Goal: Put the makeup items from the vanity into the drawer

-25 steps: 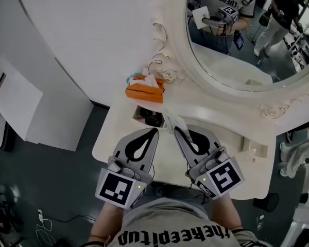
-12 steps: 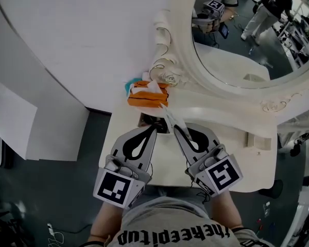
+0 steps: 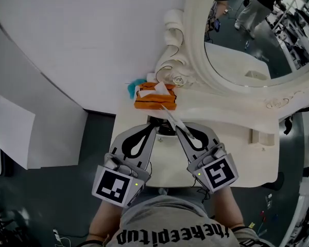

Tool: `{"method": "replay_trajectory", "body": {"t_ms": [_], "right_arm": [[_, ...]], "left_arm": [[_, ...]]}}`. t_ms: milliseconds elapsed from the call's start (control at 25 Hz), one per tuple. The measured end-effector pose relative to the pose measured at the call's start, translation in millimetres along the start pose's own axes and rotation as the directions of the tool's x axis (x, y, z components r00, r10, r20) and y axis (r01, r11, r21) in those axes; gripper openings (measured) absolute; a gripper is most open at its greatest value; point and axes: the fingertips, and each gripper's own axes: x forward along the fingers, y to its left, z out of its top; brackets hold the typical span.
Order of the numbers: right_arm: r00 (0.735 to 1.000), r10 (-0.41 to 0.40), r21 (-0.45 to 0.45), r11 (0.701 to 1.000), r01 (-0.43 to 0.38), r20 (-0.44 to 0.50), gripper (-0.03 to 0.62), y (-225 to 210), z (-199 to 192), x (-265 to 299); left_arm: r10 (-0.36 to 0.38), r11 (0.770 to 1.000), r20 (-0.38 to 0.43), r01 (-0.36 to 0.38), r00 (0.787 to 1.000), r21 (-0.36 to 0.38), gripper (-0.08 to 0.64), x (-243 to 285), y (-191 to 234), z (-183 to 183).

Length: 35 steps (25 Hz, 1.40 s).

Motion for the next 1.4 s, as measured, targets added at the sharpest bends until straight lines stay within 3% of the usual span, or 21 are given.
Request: {"method": "replay_trajectory", "body": {"t_ms": [120, 600, 920, 1400], "right_arm": [[0.999, -0.015, -0.009, 1.000, 0.015, -0.037, 0.038, 1, -9, 7], [0.988, -0.027, -0.136, 0.991, 0.006, -0.154, 0.038, 5, -57, 39], [0.964, -0.046, -0.325, 0.945, -0.043, -0.261, 0.038, 6, -93, 55], [0.909, -0.059, -0.422, 0.897, -0.133, -0.413, 0.038, 11, -134, 69]], "left_arm": [[-0.017, 1.000, -0.045, 0.016, 0.999, -0.026, 0.032, -1, 6, -7], [-0.053, 0.998, -0.073, 0.049, 0.996, -0.050, 0.032, 2, 28, -23], [-0.048, 0.997, -0.086, 0.042, 0.995, -0.068, 0.032, 0, 39, -30], [-0.025, 0.996, -0.098, 0.017, 0.995, -0.083, 0.032, -4, 53, -37]]}}
